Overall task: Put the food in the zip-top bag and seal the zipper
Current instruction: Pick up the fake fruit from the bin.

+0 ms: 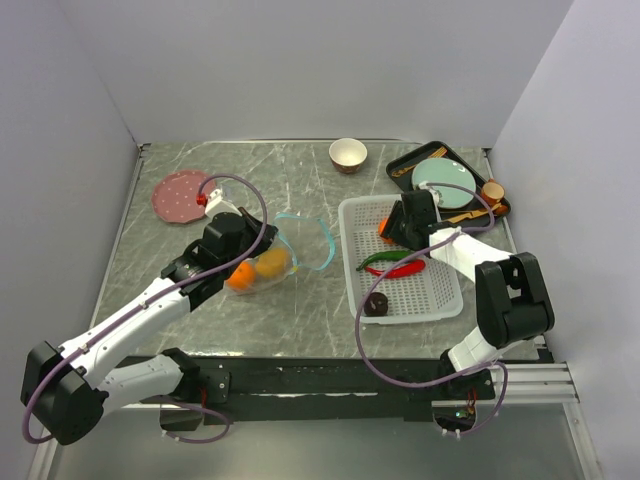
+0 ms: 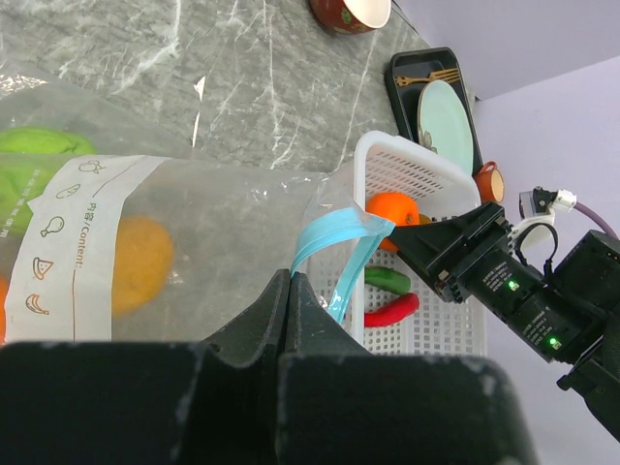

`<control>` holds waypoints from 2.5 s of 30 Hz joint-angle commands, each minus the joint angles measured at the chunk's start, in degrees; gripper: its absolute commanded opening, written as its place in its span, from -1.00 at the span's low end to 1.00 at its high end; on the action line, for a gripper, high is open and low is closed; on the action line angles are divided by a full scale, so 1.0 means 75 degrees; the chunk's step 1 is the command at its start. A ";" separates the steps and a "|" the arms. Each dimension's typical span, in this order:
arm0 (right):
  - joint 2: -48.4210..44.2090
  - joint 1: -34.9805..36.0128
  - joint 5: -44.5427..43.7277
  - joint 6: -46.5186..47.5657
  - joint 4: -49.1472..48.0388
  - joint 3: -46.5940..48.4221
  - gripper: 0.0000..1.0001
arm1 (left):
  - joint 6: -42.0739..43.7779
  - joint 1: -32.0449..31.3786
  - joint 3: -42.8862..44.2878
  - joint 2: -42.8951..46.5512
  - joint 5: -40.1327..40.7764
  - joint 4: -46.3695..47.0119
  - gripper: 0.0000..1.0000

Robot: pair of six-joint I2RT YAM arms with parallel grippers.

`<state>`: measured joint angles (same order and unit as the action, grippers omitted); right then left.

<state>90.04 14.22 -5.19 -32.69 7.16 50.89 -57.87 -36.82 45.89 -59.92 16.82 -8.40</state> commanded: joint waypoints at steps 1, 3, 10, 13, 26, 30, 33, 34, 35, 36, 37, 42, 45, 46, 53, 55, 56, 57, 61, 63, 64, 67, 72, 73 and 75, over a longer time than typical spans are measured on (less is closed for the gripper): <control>-0.0228 -0.0032 0.0410 0.0256 -0.0427 -0.0012 0.22 | 0.0075 0.0046 0.0163 0.0056 0.0019 0.0160 -0.98; -0.0251 -0.0032 0.0610 0.0303 -0.0427 -0.0001 0.22 | 0.0075 0.0058 0.0174 0.0056 0.0019 0.0136 -0.98; -0.0556 -0.0021 0.0388 0.0280 -0.0380 -0.0059 0.57 | 0.0063 0.0058 0.0128 0.0044 -0.0016 0.0171 -0.98; -0.0661 -0.0032 0.0072 0.0245 -0.0287 -0.0024 0.75 | 0.0063 0.0069 0.0139 0.0021 -0.0016 0.0183 -0.98; 0.0088 -0.0032 -0.0504 0.0222 0.0183 0.0796 0.81 | 0.0087 0.0139 0.0163 -0.0014 -0.0004 0.0148 -0.98; 0.0252 -0.0032 -0.0491 0.0128 0.0182 0.0890 0.81 | 0.0122 0.0163 0.0151 0.0032 -0.0004 0.0136 -0.98; 0.0463 -0.0032 -0.0503 0.0128 0.0323 0.1089 0.81 | 0.0098 0.0175 0.0128 0.0067 0.0019 0.0101 -0.98; 0.0487 -0.0032 -0.0468 0.0116 0.0300 0.1089 0.81 | 0.0075 0.0175 0.0104 0.0079 0.0019 0.0101 -0.99; 0.0498 -0.0032 -0.0445 0.0104 0.0265 0.1089 0.81 | 0.0040 0.0175 0.0081 0.0114 -0.0039 0.0136 -0.98; 0.0522 -0.0032 -0.0433 0.0093 0.0264 0.1101 0.81 | 0.0028 0.0186 0.0023 0.0126 -0.0109 0.0264 -0.99; 0.0534 -0.0032 -0.0410 0.0104 0.0264 0.1101 0.80 | 0.0016 0.0186 0.0011 0.0138 -0.0179 0.0323 -0.98; 0.0639 -0.0021 -0.0503 0.0104 0.0311 0.1148 0.80 | 0.0017 0.0186 -0.0024 0.0079 -0.0391 0.0417 -0.98; 0.0779 -0.0021 -0.0316 0.0116 0.0299 0.1276 0.78 | 0.0028 0.0186 -0.0107 0.0033 -0.0484 0.0523 -0.98; 0.0873 -0.0021 -0.0281 0.0139 0.0346 0.1346 0.77 | 0.0028 0.0186 -0.0118 0.0009 -0.0520 0.0581 -0.98; 0.1002 -0.0009 -0.0234 0.0268 0.0522 0.1546 0.72 | 0.0063 0.0198 -0.0013 -0.0260 -0.0637 0.0605 -0.98; 0.1049 -0.0009 -0.0210 0.0268 0.0557 0.1546 0.66 | 0.0086 0.0198 0.0010 -0.0272 -0.0625 0.0582 -0.98; 0.1038 -0.0009 -0.0187 0.0280 0.0569 0.1535 0.62 | 0.0110 0.0198 0.0034 -0.0272 -0.0614 0.0558 -0.99; 0.1038 -0.0009 -0.0117 0.0280 0.0557 0.1523 0.55 | 0.0110 0.0198 0.0034 -0.0272 -0.0602 0.0535 -0.98; 0.1061 -0.0009 0.0561 0.0350 0.0382 0.1522 0.45 | 0.0110 0.0210 0.0057 -0.0226 -0.0532 0.0464 -0.99; 0.1061 0.0014 0.0831 0.0444 0.0405 0.1605 0.40 | 0.0087 0.0222 0.0022 -0.0190 -0.0532 0.0464 -0.99; 0.1050 0.0014 0.0995 0.0491 0.0451 0.1651 0.40 | 0.0087 0.0222 -0.0024 -0.0132 -0.0532 0.0476 -0.98; 0.0979 0.0026 0.1067 0.0573 0.0557 0.1687 0.57 | 0.0028 0.0233 -0.0071 -0.0050 -0.0462 0.0453 -0.98; 0.1037 0.0049 0.0962 0.0702 0.0698 0.1850 0.72 | 0.0063 0.0257 -0.0083 0.0009 -0.0426 0.0429 -0.99; 0.1072 0.0061 0.0962 0.0725 0.0768 0.1886 0.73 | 0.0052 0.0257 -0.0107 0.0009 -0.0438 0.0441 -0.98; 0.1154 0.0131 0.0915 0.0737 0.0838 0.1979 0.74 | 0.0052 0.0268 -0.0107 -0.0003 -0.0473 0.0452 -0.99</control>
<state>97.56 14.35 1.74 -28.60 12.49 62.15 -57.91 -35.22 45.23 -61.10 12.97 -6.59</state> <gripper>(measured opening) 0.865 0.015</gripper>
